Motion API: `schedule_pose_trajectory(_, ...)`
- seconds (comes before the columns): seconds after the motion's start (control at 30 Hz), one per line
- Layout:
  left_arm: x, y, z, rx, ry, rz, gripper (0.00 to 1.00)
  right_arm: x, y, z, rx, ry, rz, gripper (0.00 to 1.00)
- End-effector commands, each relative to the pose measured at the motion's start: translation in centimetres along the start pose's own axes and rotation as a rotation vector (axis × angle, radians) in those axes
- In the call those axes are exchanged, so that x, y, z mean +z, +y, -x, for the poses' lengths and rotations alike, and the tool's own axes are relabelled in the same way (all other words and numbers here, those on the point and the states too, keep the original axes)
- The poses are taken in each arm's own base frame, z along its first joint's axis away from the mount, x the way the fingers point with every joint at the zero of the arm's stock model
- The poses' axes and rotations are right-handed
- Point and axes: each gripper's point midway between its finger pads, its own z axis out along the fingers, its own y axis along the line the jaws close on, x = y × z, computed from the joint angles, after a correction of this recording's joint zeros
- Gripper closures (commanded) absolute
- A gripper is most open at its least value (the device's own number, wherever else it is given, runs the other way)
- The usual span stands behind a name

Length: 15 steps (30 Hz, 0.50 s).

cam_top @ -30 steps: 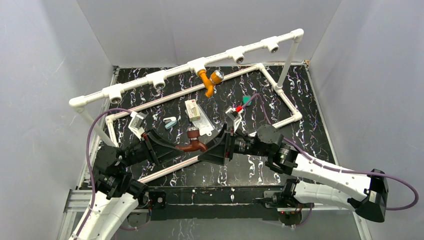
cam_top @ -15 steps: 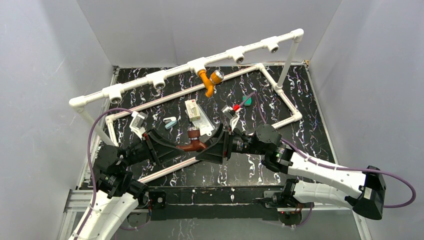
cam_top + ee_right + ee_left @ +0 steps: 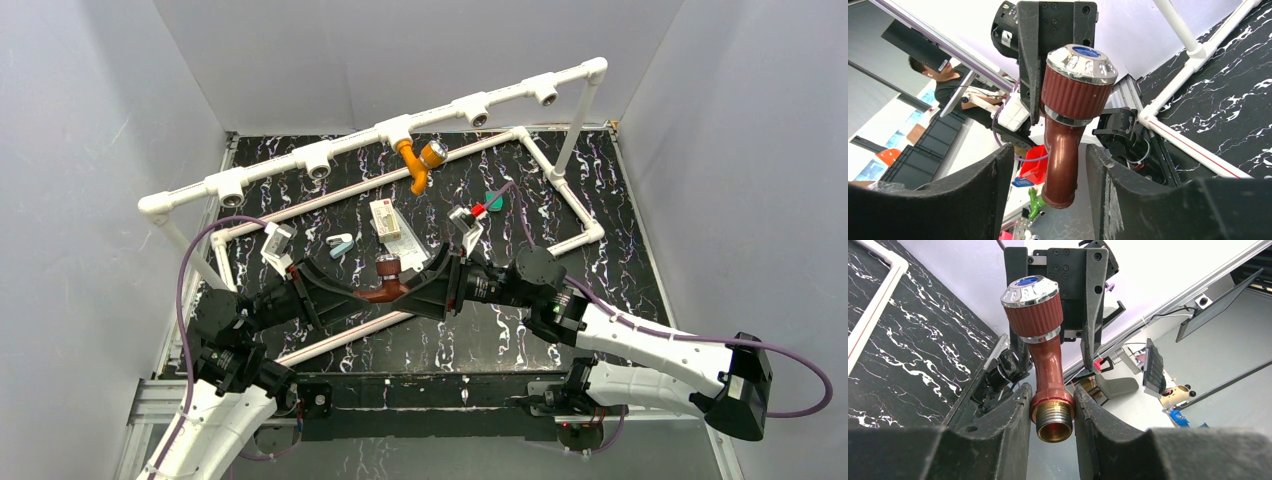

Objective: Install the water faucets

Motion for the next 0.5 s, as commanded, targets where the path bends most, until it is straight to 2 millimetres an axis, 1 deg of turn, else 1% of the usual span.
schedule_pose_trajectory(0.0, -0.07, -0.35, -0.17, 0.029, 0.007, -0.023, 1.0, 0.12, 2.39, 2.35, -0.029, -0.075, 0.074, 0.4)
schedule_pose_trajectory(0.27, -0.08, 0.0, -0.29, 0.025, 0.008, -0.011, 1.0, 0.16, 2.13, 2.01, -0.015, -0.07, 0.077, 0.52)
schedule_pose_trajectory(0.37, -0.04, 0.08, -0.27, 0.024, 0.009, -0.009, 1.0, 0.16, 1.93, 1.96, -0.015, -0.07, 0.07, 0.54)
schedule_pose_trajectory(0.47, -0.05, 0.13, -0.3, 0.024, 0.01, -0.006, 1.0, 0.15, 1.73, 1.86, -0.014, -0.07, 0.065, 0.61)
